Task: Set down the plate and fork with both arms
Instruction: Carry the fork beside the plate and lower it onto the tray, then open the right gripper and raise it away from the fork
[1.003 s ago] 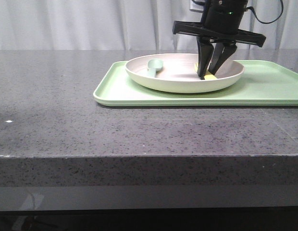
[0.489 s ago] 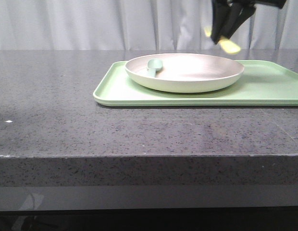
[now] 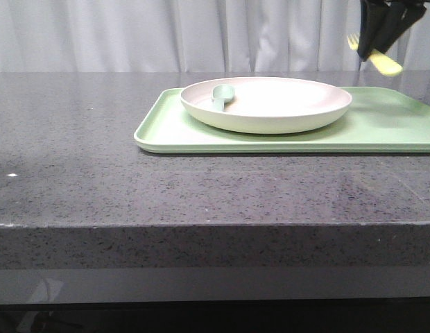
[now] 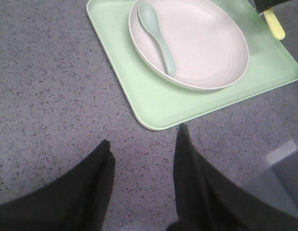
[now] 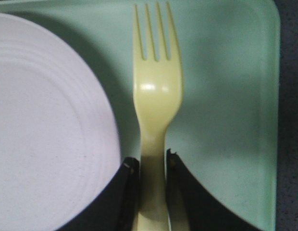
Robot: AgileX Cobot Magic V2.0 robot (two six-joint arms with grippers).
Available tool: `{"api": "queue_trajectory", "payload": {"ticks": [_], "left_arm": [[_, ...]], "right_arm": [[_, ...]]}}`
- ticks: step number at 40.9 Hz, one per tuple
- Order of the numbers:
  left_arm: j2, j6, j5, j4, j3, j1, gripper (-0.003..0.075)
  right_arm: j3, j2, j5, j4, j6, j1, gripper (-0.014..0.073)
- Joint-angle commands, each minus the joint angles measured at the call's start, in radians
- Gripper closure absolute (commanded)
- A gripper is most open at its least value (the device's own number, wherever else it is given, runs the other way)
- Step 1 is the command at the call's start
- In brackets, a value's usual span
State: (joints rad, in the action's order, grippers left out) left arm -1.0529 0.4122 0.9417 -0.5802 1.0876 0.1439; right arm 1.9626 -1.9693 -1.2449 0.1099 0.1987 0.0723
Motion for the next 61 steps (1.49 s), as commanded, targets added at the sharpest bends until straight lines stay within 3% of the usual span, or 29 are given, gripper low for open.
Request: {"api": "queue_trajectory", "payload": {"ticks": [1, 17, 20, 27, 30, 50, 61], "left_arm": [[0.017, 0.002, -0.050, -0.045, 0.025, -0.003, 0.0427], [0.017, 0.002, -0.050, -0.045, 0.025, -0.003, 0.0427], [0.017, 0.002, -0.050, -0.045, 0.025, -0.003, 0.0427], [0.017, 0.002, -0.050, -0.045, 0.025, -0.003, 0.0427], [0.017, 0.002, -0.050, -0.045, 0.025, -0.003, 0.0427], [0.017, 0.002, -0.050, -0.045, 0.025, -0.003, 0.0427], [0.017, 0.002, -0.050, -0.045, 0.025, -0.003, 0.0427]], "right_arm": [[-0.017, 0.053, -0.088, 0.001, -0.029, -0.030, 0.0509], [-0.173, 0.037, -0.001, 0.001, -0.082, -0.055, 0.0505], [-0.173, 0.031, -0.002, 0.001, -0.082, -0.055, 0.0470], [-0.173, 0.031, -0.002, 0.001, -0.086, -0.055, 0.0279], [-0.173, 0.034, -0.002, 0.001, -0.087, -0.055, 0.0249], [-0.183, 0.243, -0.049, 0.001, -0.169, 0.017, 0.0251], [-0.374, 0.471, -0.011, -0.058, -0.177, 0.127, 0.0251]]}}
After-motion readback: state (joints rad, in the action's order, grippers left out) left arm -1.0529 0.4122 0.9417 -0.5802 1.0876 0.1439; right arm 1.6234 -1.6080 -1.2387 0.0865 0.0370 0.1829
